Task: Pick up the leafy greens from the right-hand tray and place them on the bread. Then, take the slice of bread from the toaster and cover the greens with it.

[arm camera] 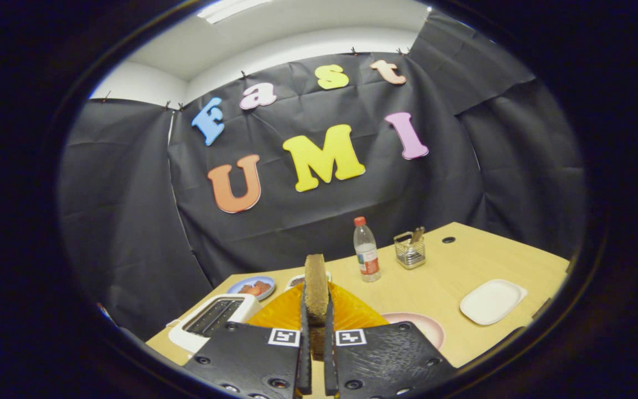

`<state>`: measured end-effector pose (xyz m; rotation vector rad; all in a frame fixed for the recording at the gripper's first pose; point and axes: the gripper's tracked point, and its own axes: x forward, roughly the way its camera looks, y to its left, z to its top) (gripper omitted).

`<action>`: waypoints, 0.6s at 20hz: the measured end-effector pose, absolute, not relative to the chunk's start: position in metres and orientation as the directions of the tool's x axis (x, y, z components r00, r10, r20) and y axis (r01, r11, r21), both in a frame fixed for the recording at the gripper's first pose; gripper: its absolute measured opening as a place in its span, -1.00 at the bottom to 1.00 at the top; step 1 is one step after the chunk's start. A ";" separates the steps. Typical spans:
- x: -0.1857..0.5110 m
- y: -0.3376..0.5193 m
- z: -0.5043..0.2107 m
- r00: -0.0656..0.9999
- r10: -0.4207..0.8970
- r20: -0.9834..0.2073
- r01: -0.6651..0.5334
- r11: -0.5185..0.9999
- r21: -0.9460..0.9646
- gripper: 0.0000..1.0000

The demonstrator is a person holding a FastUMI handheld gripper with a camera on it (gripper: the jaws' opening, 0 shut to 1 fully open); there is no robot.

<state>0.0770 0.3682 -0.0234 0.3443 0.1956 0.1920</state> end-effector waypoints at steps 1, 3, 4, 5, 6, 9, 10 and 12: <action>0.080 0.367 -0.034 0.962 0.216 -0.166 -0.149 0.927 0.345 -0.83; 0.084 0.366 -0.054 0.960 0.210 -0.184 -0.139 0.931 0.338 -0.83; 0.086 0.365 -0.064 0.958 0.208 -0.196 -0.133 0.931 0.340 -0.83; 0.089 0.364 -0.073 0.955 0.209 -0.210 -0.126 0.929 0.349 -0.83; 0.092 0.363 -0.083 0.952 0.208 -0.225 -0.118 0.926 0.357 -0.83; 0.098 0.357 -0.104 0.942 0.202 -0.267 -0.091 0.922 0.376 -0.83; 0.098 0.357 -0.108 0.939 0.205 -0.277 -0.087 0.918 0.386 -0.83; 0.097 0.357 -0.115 0.936 0.214 -0.278 -0.087 0.909 0.409 -0.83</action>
